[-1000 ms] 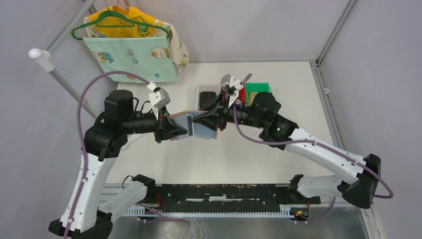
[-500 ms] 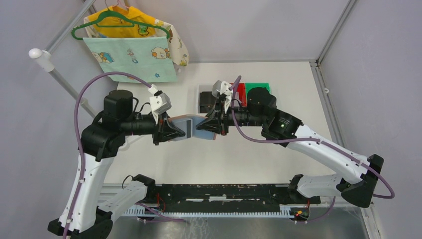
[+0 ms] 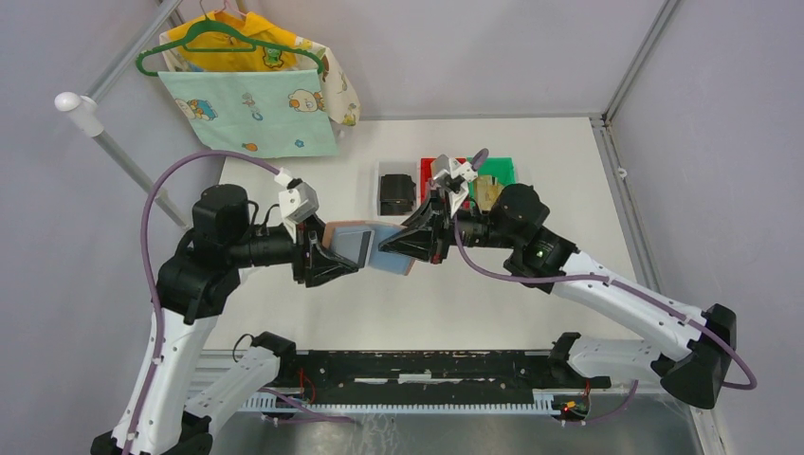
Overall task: Take the credit cards out of the card holder
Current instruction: Remove the credit card from the card holder.
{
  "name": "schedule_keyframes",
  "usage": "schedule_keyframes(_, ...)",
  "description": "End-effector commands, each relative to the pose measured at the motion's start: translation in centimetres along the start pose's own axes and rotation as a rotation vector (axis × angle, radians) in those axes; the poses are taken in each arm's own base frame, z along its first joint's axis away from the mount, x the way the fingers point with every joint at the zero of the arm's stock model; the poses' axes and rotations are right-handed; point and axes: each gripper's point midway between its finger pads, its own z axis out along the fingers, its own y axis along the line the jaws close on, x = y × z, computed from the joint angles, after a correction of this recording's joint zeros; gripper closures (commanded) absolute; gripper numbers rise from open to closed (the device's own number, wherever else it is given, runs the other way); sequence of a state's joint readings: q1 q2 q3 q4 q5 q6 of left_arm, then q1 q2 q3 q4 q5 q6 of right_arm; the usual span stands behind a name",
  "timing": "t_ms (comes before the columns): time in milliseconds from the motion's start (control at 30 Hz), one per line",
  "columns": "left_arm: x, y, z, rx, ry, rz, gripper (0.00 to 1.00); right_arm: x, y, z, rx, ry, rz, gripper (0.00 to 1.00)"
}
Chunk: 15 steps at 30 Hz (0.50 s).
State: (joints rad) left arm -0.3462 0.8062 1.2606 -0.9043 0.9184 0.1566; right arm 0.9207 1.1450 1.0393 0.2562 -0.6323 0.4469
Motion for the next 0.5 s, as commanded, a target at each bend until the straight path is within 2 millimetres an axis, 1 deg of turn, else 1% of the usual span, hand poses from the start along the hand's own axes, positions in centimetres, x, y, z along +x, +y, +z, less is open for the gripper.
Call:
schedule_keyframes(0,-2.9,-1.5,-0.1,0.059,-0.105,-0.033,0.44,-5.2,3.1,-0.8,-0.088,-0.178,-0.06,1.0)
schedule_keyframes(100,-3.9,-2.3,-0.2,0.099,-0.127,-0.059,0.49,-4.8,3.1,-1.0,-0.084,-0.175,-0.059,1.0)
schedule_keyframes(200,-5.1,-3.2,-0.4,0.139,-0.151,-0.083,0.5,-4.4,3.1,-1.2,-0.081,-0.171,-0.059,1.0)
schedule_keyframes(267,-5.7,-3.6,-0.6,0.157,-0.168,-0.097,0.47,-4.2,3.1,-1.3,-0.082,-0.169,-0.058,1.0)
schedule_keyframes(333,-6.1,-3.8,-0.6,0.162,-0.178,-0.102,0.45,-4.3,3.2,-1.4,-0.081,-0.173,-0.058,1.0)
schedule_keyframes(467,-6.2,-3.6,-0.5,0.16,-0.178,-0.12,0.46,-4.4,3.4,-1.6,-0.084,-0.184,-0.057,1.0)
